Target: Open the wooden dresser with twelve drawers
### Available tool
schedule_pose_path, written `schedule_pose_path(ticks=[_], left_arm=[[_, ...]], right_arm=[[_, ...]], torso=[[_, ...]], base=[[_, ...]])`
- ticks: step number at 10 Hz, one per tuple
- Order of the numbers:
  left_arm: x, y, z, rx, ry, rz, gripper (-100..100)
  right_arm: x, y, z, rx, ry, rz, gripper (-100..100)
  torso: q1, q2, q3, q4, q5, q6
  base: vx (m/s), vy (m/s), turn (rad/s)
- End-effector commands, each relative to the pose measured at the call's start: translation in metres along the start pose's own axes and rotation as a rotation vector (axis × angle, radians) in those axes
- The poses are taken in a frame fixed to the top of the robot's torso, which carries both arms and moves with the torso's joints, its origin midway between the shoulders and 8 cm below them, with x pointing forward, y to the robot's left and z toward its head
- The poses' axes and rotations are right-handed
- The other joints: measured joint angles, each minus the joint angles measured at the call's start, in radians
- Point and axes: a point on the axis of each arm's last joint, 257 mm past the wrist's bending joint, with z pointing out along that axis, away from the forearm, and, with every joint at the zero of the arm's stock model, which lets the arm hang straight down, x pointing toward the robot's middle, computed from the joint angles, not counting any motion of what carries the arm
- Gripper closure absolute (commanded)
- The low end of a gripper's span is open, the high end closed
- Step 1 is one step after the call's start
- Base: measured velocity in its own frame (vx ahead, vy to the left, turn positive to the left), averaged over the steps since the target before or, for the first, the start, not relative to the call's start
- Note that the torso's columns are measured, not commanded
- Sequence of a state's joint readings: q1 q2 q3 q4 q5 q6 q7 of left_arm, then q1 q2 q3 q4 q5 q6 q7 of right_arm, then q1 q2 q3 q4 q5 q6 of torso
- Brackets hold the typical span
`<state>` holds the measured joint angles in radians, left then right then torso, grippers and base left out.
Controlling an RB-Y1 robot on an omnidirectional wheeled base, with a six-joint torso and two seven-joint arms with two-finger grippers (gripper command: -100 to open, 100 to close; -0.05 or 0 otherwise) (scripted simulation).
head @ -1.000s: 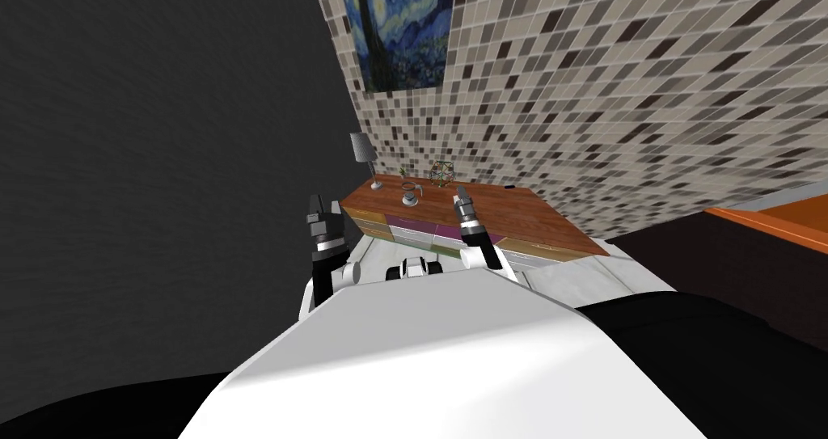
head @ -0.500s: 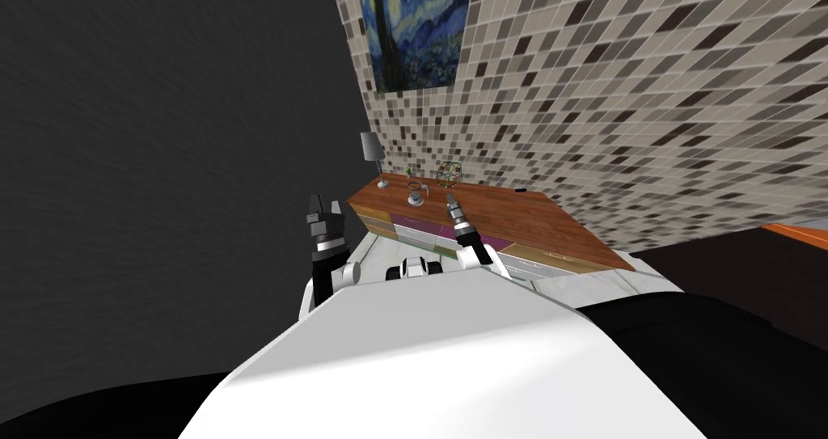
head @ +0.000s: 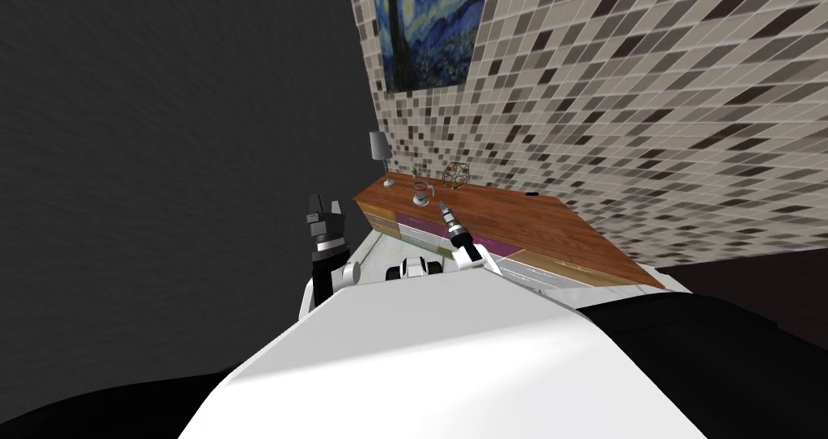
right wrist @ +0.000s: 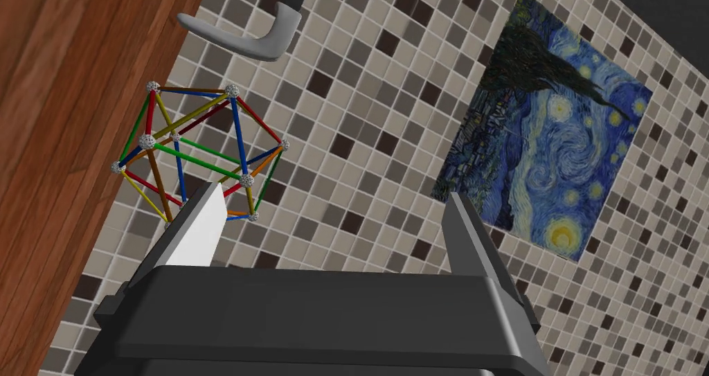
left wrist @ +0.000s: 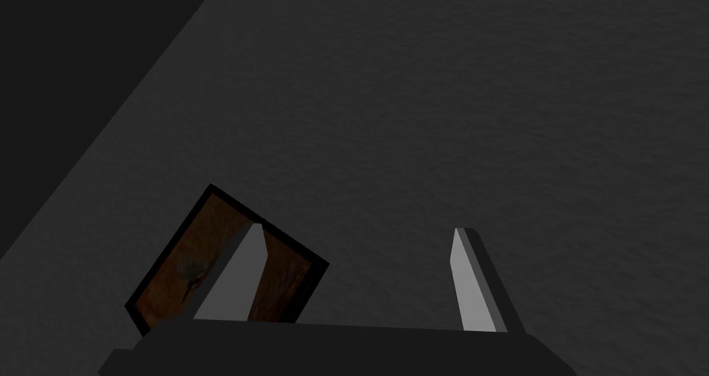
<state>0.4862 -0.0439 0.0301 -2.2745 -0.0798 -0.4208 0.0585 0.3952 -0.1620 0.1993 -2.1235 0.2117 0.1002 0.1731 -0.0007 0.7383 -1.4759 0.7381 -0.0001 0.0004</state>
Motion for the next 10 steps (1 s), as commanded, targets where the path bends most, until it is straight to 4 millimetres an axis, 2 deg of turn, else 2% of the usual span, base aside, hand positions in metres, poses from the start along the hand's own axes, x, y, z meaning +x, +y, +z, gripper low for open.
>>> schedule_pose_path(ticks=[1, 2, 4, 5, 6, 7, 8, 9, 10], left_arm=[[0.000, 0.000, 0.000, 0.000, 0.000, 0.000, 0], [0.000, 0.000, 0.000, 0.000, 0.000, 0.000, 0], [0.000, 0.000, 0.000, 0.000, 0.000, 0.000, 0], [0.000, 0.000, 0.000, 0.000, 0.000, 0.000, 0], [0.000, 0.000, 0.000, 0.000, 0.000, 0.000, 0], [0.000, 0.000, 0.000, 0.000, 0.000, 0.000, 0], [0.000, 0.000, 0.000, 0.000, 0.000, 0.000, 0], [0.000, 0.000, 0.000, 0.000, 0.000, 0.000, 0], [0.000, 0.000, 0.000, 0.000, 0.000, 0.000, 0]], right_arm=[[0.020, -0.032, 0.000, 0.096, 0.046, -0.043, -100], [0.037, -0.051, 0.000, 0.145, 0.084, -0.087, -100], [0.038, -0.060, -0.002, 0.181, 0.090, -0.088, -100], [0.056, -0.083, -0.005, 0.240, 0.130, -0.136, -100], [0.056, -0.089, -0.007, 0.267, 0.133, -0.137, -100], [0.069, -0.101, -0.009, 0.301, 0.164, -0.187, -100], [0.072, -0.117, -0.014, 0.347, 0.176, -0.191, -100], [0.072, -0.119, -0.015, 0.354, 0.176, -0.191, -100], [0.088, -0.139, -0.021, 0.402, 0.216, -0.247, -100]], torso=[[0.001, 0.000, 0.000, 0.000, 0.000, -0.001], [0.001, 0.000, 0.000, 0.000, 0.000, 0.000], [0.001, -0.001, 0.000, 0.000, 0.000, 0.000], [0.000, 0.000, 0.000, 0.000, 0.000, 0.000], [0.001, 0.000, 0.000, 0.000, 0.000, -0.001], [0.001, 0.000, 0.000, 0.000, 0.000, 0.000], [0.001, -0.001, 0.000, 0.000, 0.000, -0.001], [0.000, 0.000, 0.000, 0.000, 0.000, 0.000], [0.000, 0.000, 0.000, 0.000, 0.000, 0.000]], base=[[0.007, 0.016, 0.135], [0.012, 0.024, 0.208], [0.009, 0.016, 0.042], [0.014, 0.019, 0.187], [0.015, 0.021, 0.133], [0.014, 0.027, 0.201], [0.016, 0.023, 0.110], [0.011, 0.012, -0.020], [0.021, 0.022, 0.216]])
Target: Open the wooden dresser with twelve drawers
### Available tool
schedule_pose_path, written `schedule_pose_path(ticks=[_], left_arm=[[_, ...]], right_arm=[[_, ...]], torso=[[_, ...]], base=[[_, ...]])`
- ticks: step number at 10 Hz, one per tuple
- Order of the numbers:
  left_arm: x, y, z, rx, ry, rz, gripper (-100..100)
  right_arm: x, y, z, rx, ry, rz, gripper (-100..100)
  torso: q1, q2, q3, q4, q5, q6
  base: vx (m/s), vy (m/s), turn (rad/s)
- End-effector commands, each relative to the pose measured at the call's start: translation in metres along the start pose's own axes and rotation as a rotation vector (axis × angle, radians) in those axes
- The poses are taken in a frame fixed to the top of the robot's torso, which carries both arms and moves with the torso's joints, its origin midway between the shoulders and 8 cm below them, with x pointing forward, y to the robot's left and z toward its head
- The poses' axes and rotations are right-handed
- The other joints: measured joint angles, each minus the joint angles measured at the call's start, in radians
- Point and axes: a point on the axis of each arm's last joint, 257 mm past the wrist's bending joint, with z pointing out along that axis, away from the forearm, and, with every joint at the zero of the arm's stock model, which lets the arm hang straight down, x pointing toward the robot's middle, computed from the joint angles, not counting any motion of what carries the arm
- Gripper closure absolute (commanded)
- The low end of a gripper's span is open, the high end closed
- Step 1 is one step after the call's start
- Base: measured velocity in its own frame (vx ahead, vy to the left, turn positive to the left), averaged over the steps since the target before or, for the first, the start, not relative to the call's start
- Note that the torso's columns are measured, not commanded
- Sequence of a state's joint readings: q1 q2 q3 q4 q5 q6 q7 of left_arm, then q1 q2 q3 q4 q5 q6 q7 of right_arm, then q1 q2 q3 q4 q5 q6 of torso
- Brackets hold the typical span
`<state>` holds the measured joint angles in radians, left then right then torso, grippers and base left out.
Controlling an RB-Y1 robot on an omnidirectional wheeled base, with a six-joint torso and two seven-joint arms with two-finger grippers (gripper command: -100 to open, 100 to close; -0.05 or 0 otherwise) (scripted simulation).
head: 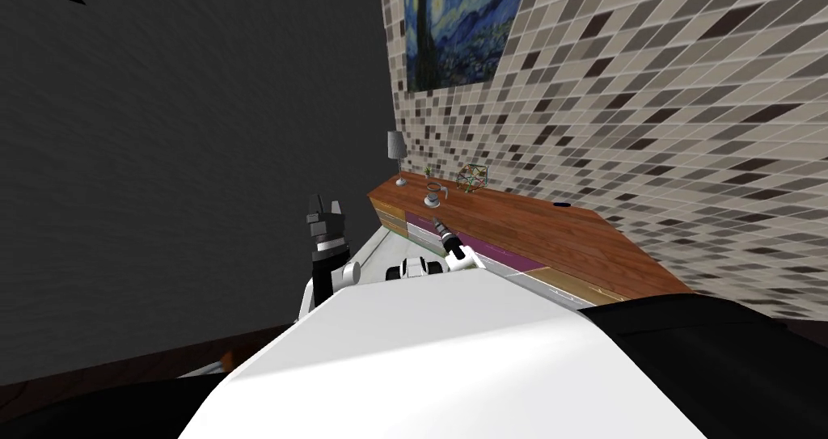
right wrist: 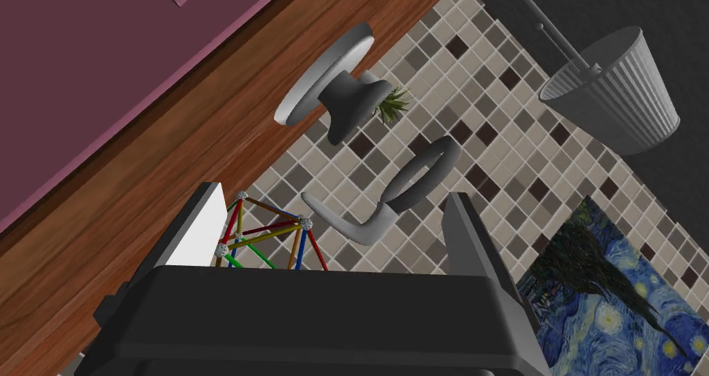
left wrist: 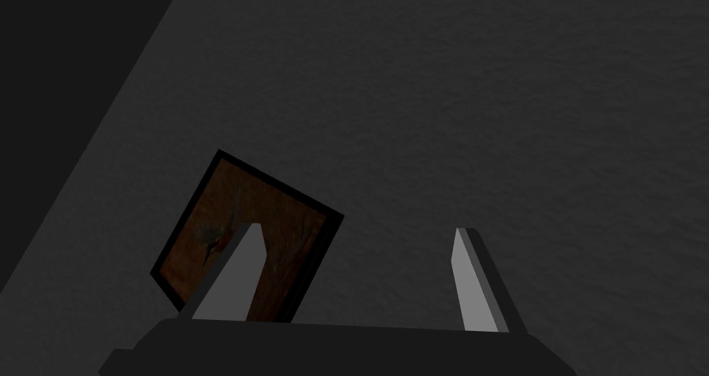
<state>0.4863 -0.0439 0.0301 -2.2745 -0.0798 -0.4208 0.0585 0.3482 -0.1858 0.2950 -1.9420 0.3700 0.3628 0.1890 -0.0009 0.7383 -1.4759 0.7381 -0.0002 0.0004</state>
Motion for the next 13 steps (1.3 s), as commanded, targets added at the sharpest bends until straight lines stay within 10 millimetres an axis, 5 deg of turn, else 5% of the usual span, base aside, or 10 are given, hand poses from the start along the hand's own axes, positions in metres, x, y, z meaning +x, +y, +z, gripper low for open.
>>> schedule_pose_path(ticks=[1, 7, 13], left_arm=[[0.000, 0.000, 0.000, 0.000, 0.000, 0.000, 0], [0.000, 0.000, 0.000, 0.000, 0.000, 0.000, 0], [0.000, 0.000, 0.000, 0.000, 0.000, 0.000, 0]], right_arm=[[0.022, -0.026, 0.002, 0.089, 0.043, -0.061, -100], [0.069, -0.093, -0.003, 0.298, 0.140, -0.243, -100], [0.092, -0.160, -0.023, 0.493, 0.201, -0.417, -100]], torso=[[0.001, -0.001, 0.000, 0.000, 0.000, -0.001], [0.001, -0.001, 0.000, 0.000, 0.000, 0.000], [0.001, 0.000, 0.000, 0.000, 0.000, 0.000]], base=[[0.021, 0.022, 0.111], [0.025, 0.027, 0.122], [0.025, 0.021, 0.085]])
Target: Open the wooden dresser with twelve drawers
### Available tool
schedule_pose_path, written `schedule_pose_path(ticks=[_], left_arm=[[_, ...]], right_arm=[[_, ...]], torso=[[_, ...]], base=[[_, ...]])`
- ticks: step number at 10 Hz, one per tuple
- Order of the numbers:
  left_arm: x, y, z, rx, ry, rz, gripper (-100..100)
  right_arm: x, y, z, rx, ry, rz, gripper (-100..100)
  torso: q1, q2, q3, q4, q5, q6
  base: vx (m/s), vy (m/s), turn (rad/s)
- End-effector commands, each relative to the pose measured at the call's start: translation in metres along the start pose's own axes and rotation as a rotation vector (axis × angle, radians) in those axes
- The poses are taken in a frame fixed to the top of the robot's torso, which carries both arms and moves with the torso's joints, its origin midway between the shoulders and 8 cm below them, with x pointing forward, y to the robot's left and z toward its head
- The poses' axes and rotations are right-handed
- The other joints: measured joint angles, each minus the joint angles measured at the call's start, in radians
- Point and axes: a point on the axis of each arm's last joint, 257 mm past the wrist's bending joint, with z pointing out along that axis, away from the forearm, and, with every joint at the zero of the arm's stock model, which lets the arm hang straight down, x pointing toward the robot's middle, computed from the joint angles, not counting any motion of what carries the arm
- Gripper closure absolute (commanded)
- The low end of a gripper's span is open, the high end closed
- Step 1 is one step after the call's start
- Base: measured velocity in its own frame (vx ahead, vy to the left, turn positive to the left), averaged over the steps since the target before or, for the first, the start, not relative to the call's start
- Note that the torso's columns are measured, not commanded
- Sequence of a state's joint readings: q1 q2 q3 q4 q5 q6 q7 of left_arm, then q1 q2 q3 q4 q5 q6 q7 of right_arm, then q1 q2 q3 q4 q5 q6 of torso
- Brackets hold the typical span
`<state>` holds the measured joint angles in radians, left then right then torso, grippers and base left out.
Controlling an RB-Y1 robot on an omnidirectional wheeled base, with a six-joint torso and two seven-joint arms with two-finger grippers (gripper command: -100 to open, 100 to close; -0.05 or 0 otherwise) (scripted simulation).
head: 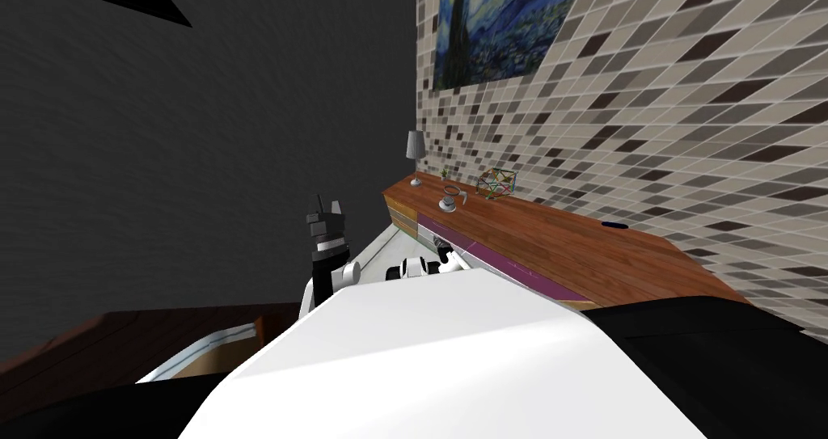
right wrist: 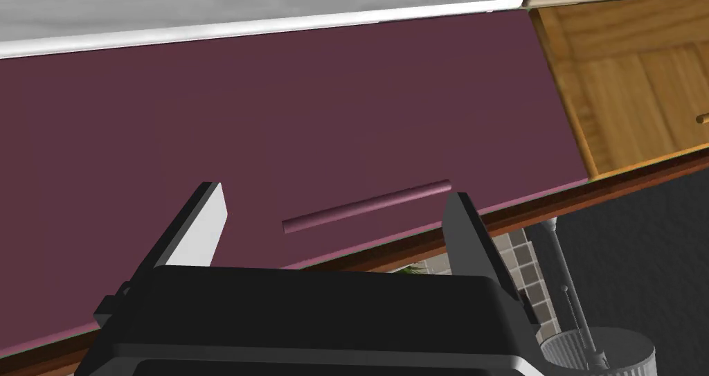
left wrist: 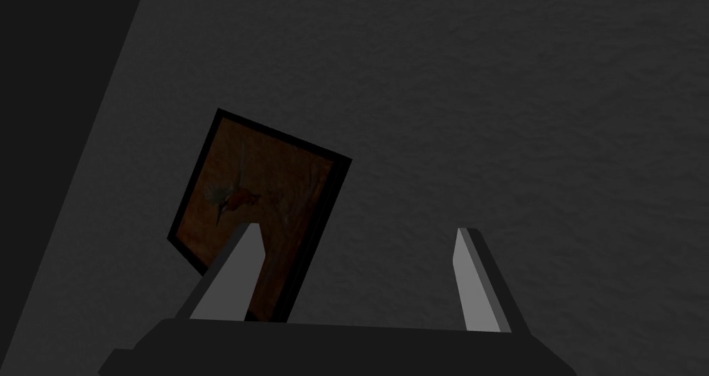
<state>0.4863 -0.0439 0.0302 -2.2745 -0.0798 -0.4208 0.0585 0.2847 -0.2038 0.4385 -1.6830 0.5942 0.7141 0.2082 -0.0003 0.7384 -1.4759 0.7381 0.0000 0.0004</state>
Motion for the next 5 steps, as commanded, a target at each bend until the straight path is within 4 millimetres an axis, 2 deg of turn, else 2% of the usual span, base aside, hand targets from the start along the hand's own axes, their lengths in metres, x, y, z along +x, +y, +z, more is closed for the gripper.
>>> schedule_pose_path(ticks=[1, 2, 4, 5], left_arm=[[0.000, 0.000, 0.000, 0.000, 0.000, 0.000, 0], [0.000, 0.000, 0.000, 0.000, 0.000, 0.000, 0], [0.000, 0.000, 0.000, 0.000, 0.000, 0.000, 0], [0.000, 0.000, 0.000, 0.000, 0.000, 0.000, 0]], right_arm=[[0.019, -0.028, 0.003, 0.097, 0.024, -0.081, -100], [0.033, -0.042, 0.005, 0.141, 0.035, -0.161, -100], [0.033, -0.053, 0.003, 0.182, 0.041, -0.161, -100], [0.043, -0.067, 0.004, 0.226, 0.045, -0.241, -100]], torso=[[0.001, -0.001, 0.000, 0.000, 0.000, -0.001], [0.001, -0.001, -0.001, 0.000, 0.000, 0.000], [0.000, -0.001, 0.000, 0.000, 0.000, 0.000], [-0.001, 0.001, 0.001, 0.000, 0.000, 0.000]], base=[[0.038, 0.029, 0.086], [0.056, 0.041, 0.164], [0.033, 0.020, 0.034], [0.040, 0.027, 0.127]])
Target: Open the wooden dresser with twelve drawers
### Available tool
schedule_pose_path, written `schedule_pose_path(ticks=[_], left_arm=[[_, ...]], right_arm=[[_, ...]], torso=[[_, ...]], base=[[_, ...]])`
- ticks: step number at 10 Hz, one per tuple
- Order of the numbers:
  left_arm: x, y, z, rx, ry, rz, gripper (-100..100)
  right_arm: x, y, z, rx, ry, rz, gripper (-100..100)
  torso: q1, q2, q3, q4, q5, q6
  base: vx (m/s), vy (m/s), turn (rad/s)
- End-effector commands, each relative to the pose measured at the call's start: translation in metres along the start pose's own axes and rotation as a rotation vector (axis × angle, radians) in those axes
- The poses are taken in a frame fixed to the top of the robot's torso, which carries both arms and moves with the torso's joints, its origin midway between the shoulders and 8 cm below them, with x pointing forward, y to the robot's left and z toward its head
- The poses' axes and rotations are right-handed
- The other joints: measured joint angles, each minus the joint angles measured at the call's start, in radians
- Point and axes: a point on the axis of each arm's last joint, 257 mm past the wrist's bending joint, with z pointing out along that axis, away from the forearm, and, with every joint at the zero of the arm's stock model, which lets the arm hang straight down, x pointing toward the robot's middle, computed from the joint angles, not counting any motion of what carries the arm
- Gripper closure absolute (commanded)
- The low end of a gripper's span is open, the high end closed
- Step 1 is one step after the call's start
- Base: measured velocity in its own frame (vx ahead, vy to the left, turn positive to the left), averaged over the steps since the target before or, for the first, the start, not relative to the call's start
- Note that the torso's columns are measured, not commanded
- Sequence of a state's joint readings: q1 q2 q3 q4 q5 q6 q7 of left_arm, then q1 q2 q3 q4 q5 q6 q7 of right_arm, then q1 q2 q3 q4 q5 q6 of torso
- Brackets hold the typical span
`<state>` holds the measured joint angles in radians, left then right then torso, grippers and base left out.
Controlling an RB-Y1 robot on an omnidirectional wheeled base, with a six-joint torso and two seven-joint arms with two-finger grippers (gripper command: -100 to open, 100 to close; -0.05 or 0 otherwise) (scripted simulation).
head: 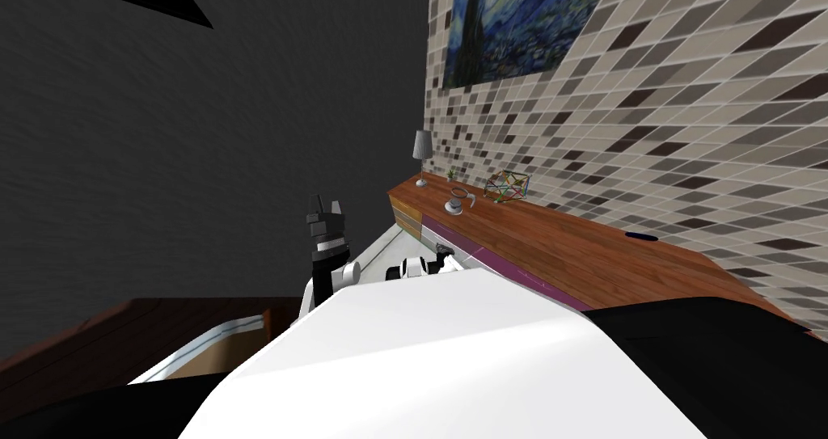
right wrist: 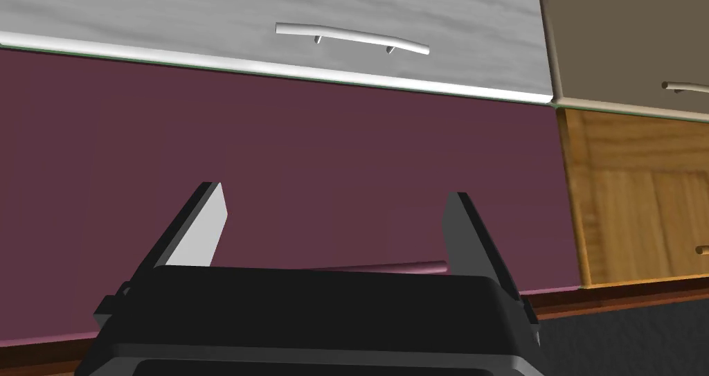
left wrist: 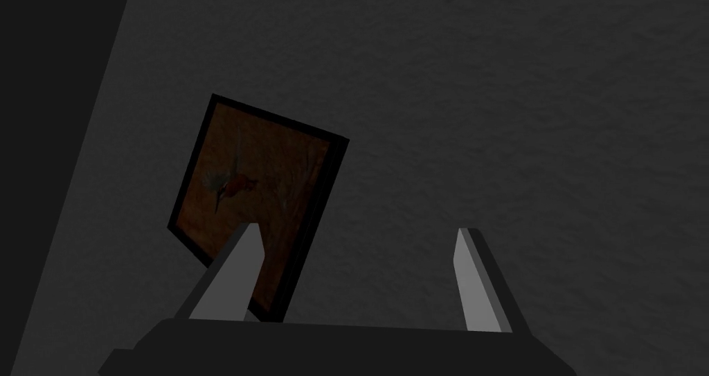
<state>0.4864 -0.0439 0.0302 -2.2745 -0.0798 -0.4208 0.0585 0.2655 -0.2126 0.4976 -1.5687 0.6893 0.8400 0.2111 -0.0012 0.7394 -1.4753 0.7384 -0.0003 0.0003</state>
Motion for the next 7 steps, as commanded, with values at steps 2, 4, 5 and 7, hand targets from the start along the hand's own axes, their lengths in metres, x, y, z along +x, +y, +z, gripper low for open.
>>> schedule_pose_path(ticks=[2, 4, 5, 7], left_arm=[[0.000, 0.000, 0.000, 0.000, 0.000, 0.000, 0], [0.000, 0.000, 0.000, 0.000, 0.000, 0.000, 0], [0.000, 0.000, 0.000, 0.000, 0.000, 0.000, 0], [0.000, 0.000, 0.000, 0.000, 0.000, 0.000, 0]], right_arm=[[0.016, -0.027, 0.003, 0.099, 0.014, -0.085, -100], [0.027, -0.050, 0.004, 0.179, 0.018, -0.167, -100], [0.028, -0.055, 0.003, 0.210, 0.002, -0.227, -100], [0.033, -0.077, 0.003, 0.280, -0.008, -0.312, -100]], torso=[[0.002, -0.001, -0.001, 0.000, 0.000, 0.000], [0.002, -0.002, -0.001, 0.000, 0.000, -0.001], [0.001, -0.002, -0.001, -0.001, 0.000, 0.000], [0.001, -0.002, -0.001, -0.001, 0.000, 0.000]], base=[[0.028, 0.020, 0.043], [0.041, 0.026, 0.107], [0.070, 0.035, 0.111], [0.062, 0.036, 0.074]])
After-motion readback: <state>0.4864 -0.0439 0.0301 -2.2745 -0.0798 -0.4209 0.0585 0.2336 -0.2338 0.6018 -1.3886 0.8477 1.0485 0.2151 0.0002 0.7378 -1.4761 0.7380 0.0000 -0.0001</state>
